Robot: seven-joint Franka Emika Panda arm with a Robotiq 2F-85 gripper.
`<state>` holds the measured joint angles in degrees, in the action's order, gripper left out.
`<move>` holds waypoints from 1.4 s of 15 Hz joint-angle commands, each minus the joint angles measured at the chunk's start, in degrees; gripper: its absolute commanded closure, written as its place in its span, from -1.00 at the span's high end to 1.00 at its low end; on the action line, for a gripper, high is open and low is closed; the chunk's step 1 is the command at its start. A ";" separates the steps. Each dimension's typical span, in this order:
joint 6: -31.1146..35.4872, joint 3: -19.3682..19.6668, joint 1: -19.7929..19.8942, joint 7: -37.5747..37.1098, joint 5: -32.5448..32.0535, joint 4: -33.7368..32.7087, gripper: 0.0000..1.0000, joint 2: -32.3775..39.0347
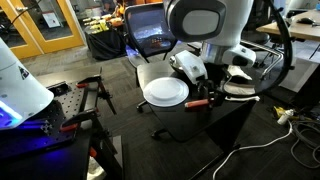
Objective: Pick the marker and put it in the bowl
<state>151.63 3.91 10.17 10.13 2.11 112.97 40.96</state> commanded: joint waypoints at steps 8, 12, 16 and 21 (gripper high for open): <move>1.01 -1.84 1.24 0.50 0.23 0.83 -0.91 -2.53; 3.13 -1.59 0.44 -0.16 -0.12 5.08 -0.91 -9.07; 4.50 -2.09 -0.51 0.79 -0.91 9.77 -0.91 -17.25; 3.94 -5.12 -2.48 3.12 -1.36 13.18 -0.91 -23.68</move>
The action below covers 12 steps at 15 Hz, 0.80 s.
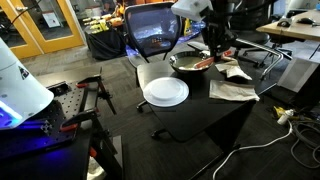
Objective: Pick the marker and put it in the bowl
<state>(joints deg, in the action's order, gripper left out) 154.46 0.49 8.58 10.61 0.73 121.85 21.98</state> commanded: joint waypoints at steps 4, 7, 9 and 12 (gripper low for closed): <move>1.60 -5.99 -1.75 9.08 1.60 5.31 -0.91 -5.48; 2.13 -10.45 -0.70 16.90 4.75 4.93 -0.91 -3.81; 2.10 -12.93 0.07 22.30 7.09 4.36 -0.91 -2.58; 1.72 -14.61 -0.17 27.31 7.90 3.29 -0.91 -0.62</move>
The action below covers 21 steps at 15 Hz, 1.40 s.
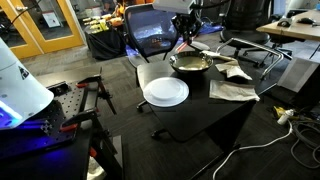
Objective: Pick the marker and put it in the bowl
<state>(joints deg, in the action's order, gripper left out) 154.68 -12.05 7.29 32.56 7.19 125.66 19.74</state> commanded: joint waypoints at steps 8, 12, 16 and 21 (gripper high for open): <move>0.65 -0.20 -1.33 4.92 -5.44 -6.88 -0.91 10.26; 0.52 -0.35 -1.15 4.51 -7.11 -10.23 -0.91 13.12; -0.01 0.70 -1.89 3.01 -8.73 -13.14 -0.14 15.34; -0.30 0.87 -1.88 2.70 -9.25 -14.85 0.45 16.79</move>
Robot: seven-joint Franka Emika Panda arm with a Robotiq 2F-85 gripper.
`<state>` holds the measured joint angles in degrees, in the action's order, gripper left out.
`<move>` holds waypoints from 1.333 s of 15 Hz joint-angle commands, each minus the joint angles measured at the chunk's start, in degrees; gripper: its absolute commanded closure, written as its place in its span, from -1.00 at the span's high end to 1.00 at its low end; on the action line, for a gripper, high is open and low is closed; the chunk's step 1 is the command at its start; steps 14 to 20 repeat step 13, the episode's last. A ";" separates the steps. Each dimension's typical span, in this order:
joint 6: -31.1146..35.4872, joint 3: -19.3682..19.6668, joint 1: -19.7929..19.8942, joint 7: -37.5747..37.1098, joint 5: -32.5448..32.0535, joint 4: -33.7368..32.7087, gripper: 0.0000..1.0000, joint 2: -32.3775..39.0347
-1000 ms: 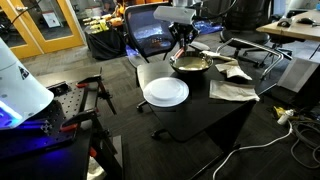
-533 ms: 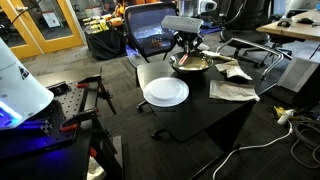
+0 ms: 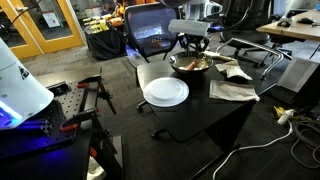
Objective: Pick the marker and put it in the bowl
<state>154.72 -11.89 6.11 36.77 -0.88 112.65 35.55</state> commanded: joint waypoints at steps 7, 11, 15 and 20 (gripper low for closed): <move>-0.54 0.32 -0.25 -1.27 -0.88 -2.46 1.00 1.36; -0.14 -0.32 0.31 -0.44 -0.57 -1.57 1.00 1.14; -0.14 -0.32 0.31 -0.44 -0.57 -1.58 1.00 1.15; -0.14 -0.32 0.31 -0.44 -0.57 -1.58 1.00 1.15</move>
